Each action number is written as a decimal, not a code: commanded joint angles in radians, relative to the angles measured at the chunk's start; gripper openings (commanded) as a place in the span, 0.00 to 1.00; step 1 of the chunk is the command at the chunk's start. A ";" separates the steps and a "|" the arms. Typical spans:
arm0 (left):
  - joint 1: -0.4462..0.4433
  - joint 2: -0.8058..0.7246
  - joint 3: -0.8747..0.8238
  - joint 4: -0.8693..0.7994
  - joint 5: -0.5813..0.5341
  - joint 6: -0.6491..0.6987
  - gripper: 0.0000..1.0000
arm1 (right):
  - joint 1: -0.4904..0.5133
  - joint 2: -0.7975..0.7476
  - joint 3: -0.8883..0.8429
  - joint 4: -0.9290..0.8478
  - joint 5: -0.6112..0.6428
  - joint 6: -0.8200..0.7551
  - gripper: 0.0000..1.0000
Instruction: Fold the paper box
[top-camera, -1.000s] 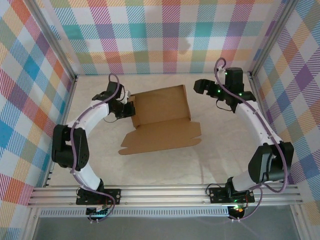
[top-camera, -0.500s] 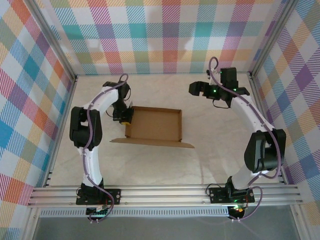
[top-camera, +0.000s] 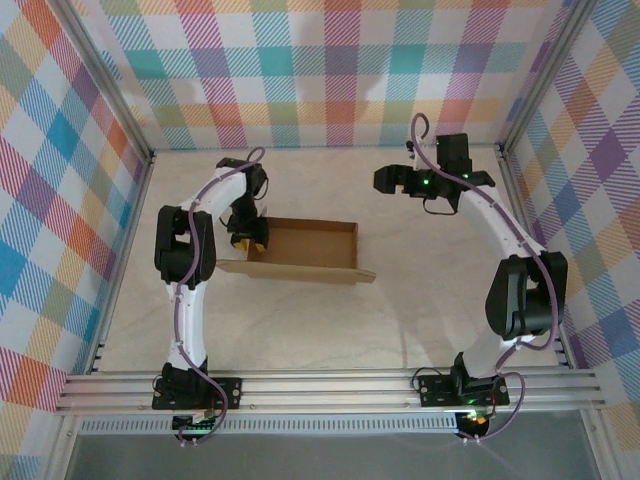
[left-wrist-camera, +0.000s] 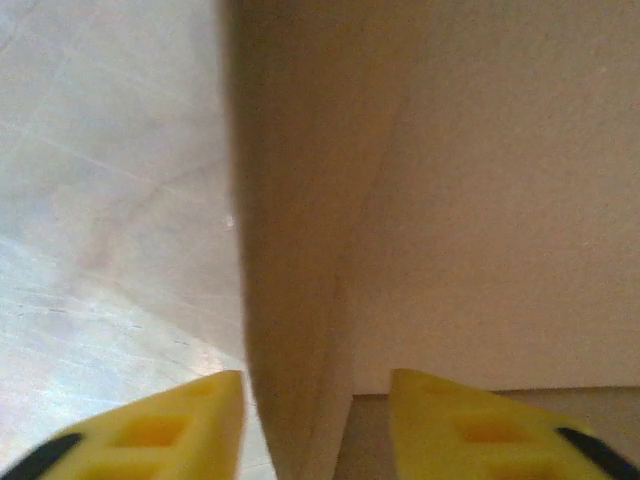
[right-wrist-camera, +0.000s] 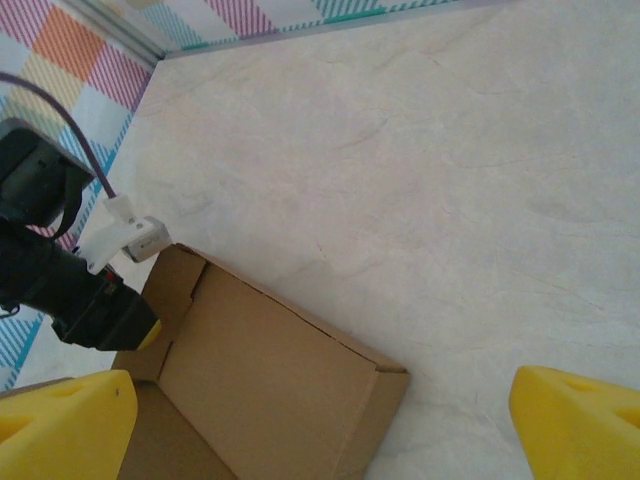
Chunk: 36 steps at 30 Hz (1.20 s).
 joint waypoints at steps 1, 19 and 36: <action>-0.007 -0.073 0.029 -0.021 0.033 0.003 0.54 | 0.028 0.032 0.057 -0.036 -0.034 -0.072 0.96; 0.063 -0.565 -0.148 0.280 -0.179 -0.203 0.99 | 0.231 0.334 0.291 -0.186 0.024 -0.554 1.00; 0.122 -0.871 -0.328 0.319 -0.128 -0.211 1.00 | 0.311 0.759 0.760 -0.397 0.267 -0.461 1.00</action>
